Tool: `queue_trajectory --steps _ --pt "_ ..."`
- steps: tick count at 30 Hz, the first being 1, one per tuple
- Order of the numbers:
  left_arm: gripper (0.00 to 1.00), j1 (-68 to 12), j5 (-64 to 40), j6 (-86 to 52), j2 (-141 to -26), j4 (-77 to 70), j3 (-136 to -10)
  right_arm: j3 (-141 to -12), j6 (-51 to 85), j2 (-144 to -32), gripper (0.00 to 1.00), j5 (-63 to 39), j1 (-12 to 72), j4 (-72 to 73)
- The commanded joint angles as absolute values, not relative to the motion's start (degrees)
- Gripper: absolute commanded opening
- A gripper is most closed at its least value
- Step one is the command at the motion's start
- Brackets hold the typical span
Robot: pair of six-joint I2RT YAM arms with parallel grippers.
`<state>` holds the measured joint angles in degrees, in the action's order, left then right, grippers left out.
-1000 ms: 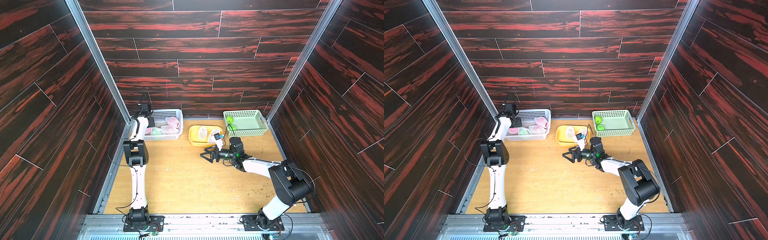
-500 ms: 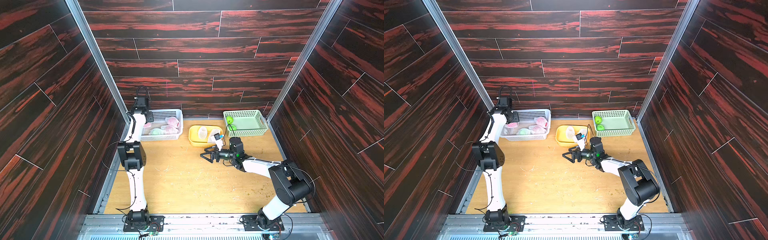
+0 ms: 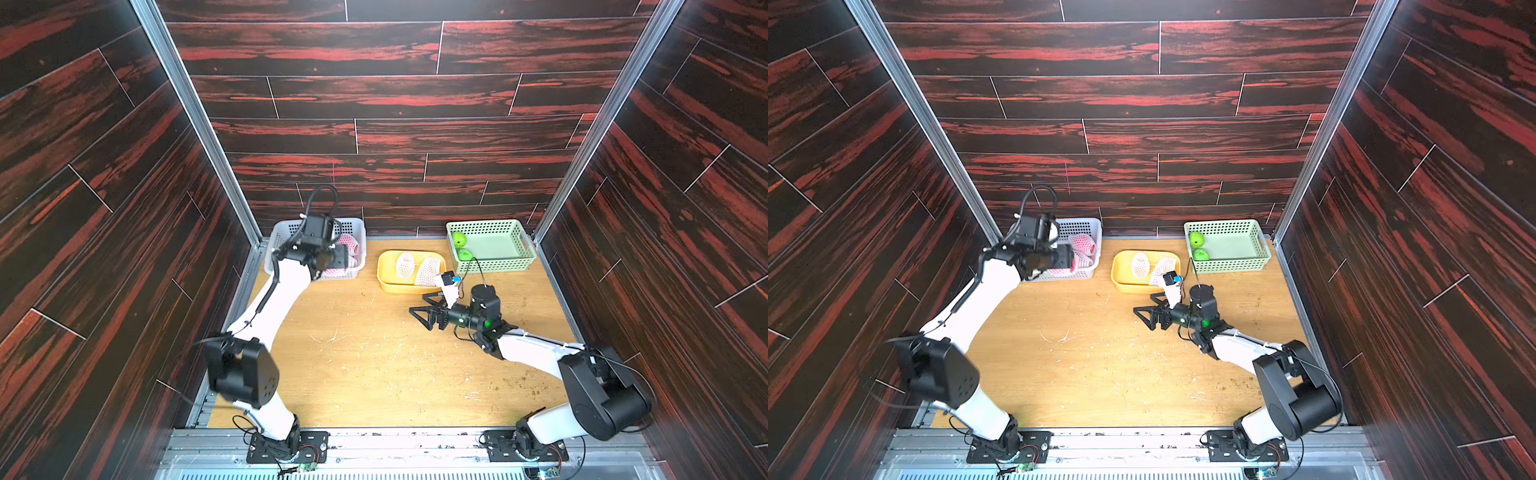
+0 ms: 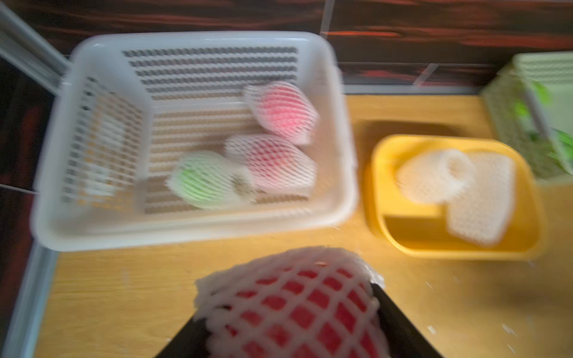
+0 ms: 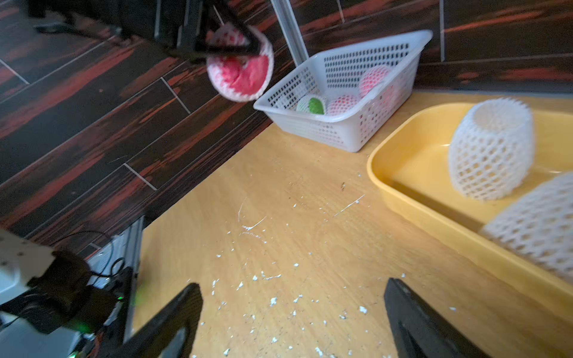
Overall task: Remove foam nets from apples
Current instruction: Place the apple at the center of the board.
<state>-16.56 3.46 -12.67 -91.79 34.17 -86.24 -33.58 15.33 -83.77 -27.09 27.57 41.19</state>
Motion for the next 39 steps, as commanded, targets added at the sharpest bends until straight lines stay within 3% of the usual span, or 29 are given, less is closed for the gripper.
queue_trajectory --steps 1,10,23,28,30,35,39 --pt "0.67 -21.1 2.6 -14.8 -87.8 30.8 -80.1 -30.4 13.2 -80.4 0.95 -20.4 27.4 46.1" --pt "0.66 -35.0 2.4 -9.4 -86.5 24.9 -64.9 -25.5 10.7 -77.6 0.96 -10.1 27.4 52.1" --pt "0.66 -45.1 8.7 -4.2 -100.1 16.3 -63.9 -24.9 10.6 -78.2 0.97 -8.5 27.4 52.5" --pt "0.82 -45.6 8.5 -4.6 -101.3 15.8 -64.0 -24.5 10.6 -77.9 0.97 -7.8 27.4 52.7" --pt "0.93 -45.6 8.6 -4.9 -100.7 15.2 -63.5 -24.1 11.0 -78.0 0.97 -7.6 27.5 53.6" --pt "1.00 -45.6 9.1 -4.7 -96.3 15.1 -63.1 -24.2 11.2 -77.9 0.97 -7.9 27.4 53.7" --pt "1.00 -45.6 10.6 -4.9 -90.9 14.1 -62.0 -24.4 11.2 -77.3 0.97 -8.3 27.4 53.4"
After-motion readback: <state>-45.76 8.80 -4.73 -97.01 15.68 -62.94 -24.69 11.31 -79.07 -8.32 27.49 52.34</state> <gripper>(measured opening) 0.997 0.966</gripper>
